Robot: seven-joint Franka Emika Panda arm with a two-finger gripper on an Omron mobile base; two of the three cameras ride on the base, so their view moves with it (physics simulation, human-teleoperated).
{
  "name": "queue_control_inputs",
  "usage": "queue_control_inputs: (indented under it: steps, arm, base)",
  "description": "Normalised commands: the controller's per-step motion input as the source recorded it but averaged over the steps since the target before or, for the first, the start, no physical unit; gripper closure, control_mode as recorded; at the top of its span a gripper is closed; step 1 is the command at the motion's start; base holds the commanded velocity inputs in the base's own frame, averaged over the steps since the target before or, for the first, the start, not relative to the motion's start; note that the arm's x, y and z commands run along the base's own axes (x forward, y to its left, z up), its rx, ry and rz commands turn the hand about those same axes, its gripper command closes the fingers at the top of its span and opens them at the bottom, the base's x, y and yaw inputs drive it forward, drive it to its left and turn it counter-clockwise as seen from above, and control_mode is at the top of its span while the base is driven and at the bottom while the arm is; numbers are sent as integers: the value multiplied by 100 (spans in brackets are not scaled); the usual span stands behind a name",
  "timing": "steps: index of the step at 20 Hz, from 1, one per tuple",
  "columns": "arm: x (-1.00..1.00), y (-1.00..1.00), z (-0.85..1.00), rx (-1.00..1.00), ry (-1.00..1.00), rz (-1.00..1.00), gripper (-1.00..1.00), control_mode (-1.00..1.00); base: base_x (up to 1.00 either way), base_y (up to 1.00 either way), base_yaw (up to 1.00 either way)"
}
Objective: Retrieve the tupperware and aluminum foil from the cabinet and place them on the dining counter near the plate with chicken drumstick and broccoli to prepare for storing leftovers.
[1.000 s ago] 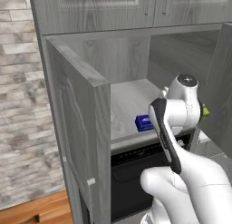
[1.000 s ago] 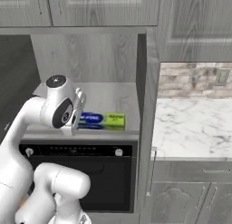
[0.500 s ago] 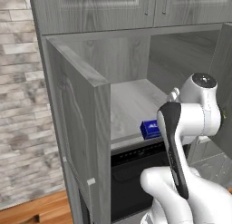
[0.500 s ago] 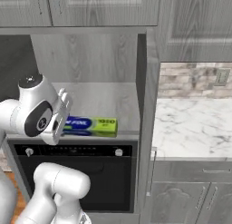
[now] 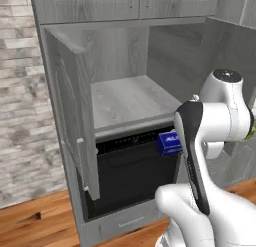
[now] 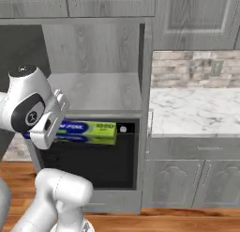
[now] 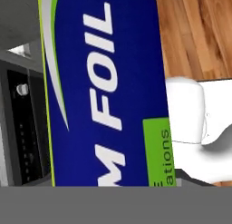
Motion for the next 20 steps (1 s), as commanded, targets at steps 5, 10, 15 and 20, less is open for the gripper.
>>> queue_control_inputs:
  steps: [5, 10, 15, 20]
  arm:
    - [0, 0, 0, 0, 0, 0, 100, 100]
    - [0, 0, 0, 0, 0, 0, 100, 100]
    - [0, 0, 0, 0, 0, 0, 100, 100]
    - [0, 0, 0, 0, 0, 0, 100, 100]
  base:
    - [-100, -7, -25]
    - [-98, -3, -58]
    - [-75, 6, -75]
    - [-69, 10, -76]
